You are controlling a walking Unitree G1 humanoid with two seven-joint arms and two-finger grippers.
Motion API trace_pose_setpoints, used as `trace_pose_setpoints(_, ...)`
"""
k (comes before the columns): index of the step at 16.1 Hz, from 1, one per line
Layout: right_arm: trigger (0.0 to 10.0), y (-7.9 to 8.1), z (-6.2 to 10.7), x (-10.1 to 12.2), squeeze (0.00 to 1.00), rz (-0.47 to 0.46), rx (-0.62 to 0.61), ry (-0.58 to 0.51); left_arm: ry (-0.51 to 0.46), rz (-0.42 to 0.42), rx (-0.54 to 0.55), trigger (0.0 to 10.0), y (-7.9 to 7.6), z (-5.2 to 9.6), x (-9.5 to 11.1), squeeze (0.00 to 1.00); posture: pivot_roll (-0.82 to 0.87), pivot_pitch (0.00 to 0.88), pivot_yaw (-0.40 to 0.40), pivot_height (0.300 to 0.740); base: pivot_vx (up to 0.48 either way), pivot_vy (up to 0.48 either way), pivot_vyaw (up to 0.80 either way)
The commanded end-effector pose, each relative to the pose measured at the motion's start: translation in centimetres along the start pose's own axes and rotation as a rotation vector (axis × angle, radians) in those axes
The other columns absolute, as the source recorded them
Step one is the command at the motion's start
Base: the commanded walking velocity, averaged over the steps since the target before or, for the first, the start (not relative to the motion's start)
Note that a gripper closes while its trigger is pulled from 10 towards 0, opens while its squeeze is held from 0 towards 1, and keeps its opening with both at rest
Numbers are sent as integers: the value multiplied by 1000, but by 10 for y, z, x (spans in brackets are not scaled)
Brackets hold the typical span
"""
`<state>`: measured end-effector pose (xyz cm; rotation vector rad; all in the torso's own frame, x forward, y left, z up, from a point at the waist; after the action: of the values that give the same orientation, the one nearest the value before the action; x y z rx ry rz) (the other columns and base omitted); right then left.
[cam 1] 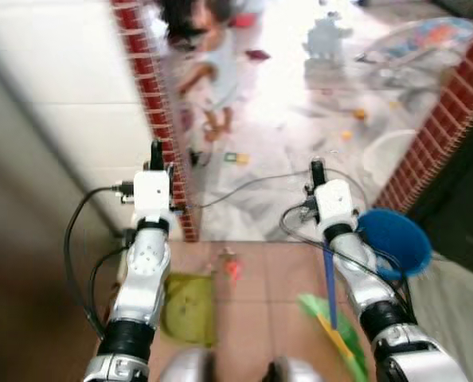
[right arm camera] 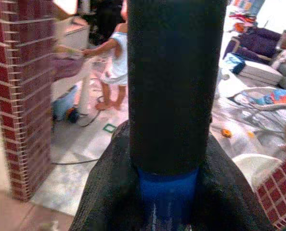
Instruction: Sweep floor
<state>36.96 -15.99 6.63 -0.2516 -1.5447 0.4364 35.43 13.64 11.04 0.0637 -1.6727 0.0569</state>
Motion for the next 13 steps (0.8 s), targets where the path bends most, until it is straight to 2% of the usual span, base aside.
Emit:
trace_pose_setpoints(1, 10000, 1, -6, 15, 0, -9, -4, -51, -79, 28, 0, 10000, -1, -5, 21, 0, -81, 0, 11, 740, 0, 480, 800)
trace_pose_setpoints(2, 10000, 0, -7, 16, 0, -9, -5, -51, -88, 27, 2, 10000, 2, -6, 23, 0, -79, 0, 10, 740, 0, 0, 738)
trace_pose_setpoints(5, 10000, 0, -7, 16, 0, -10, -7, -51, -83, 44, 12, 10000, 6, -5, 22, 0, -77, 0, 8, 740, 0, 0, 0)
trace_pose_setpoints(6, 10000, -1, -8, 17, 0, -9, -9, -54, -57, 58, 53, 10000, 15, -4, 16, 0, -75, 0, 6, 740, 0, 0, 0)
trace_pose_setpoints(8, 10000, -2, -9, 18, 0, -7, -15, -58, -48, 61, 76, 10000, 20, -3, 13, 0, -75, 0, 7, 740, 0, 0, 0)
trace_pose_setpoints(9, 10000, -4, -9, 19, 0, -1, -24, -61, -29, 94, 95, 10000, 25, -3, 9, 0, -75, 0, 7, 740, 0, 0, 0)
trace_pose_setpoints(13, 10000, -8, -9, 19, 0, 10, -45, -60, -24, 114, 80, 10000, 23, -3, 8, 0, -77, 0, 8, 740, 0, 0, 0)
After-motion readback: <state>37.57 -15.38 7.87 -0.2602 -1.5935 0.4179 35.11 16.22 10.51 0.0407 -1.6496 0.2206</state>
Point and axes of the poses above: a point about 5 cm out from each wrist's last joint towards the gripper, its own z axis pointing back from the gripper into the wrist, its own x axis along the axis of the wrist's last joint, y = z × x, the point moved 5 cm from there along -z, pointing out of the wrist towards the gripper, and after that the axes turned 7 degrees about z, right-handed, at the moved point
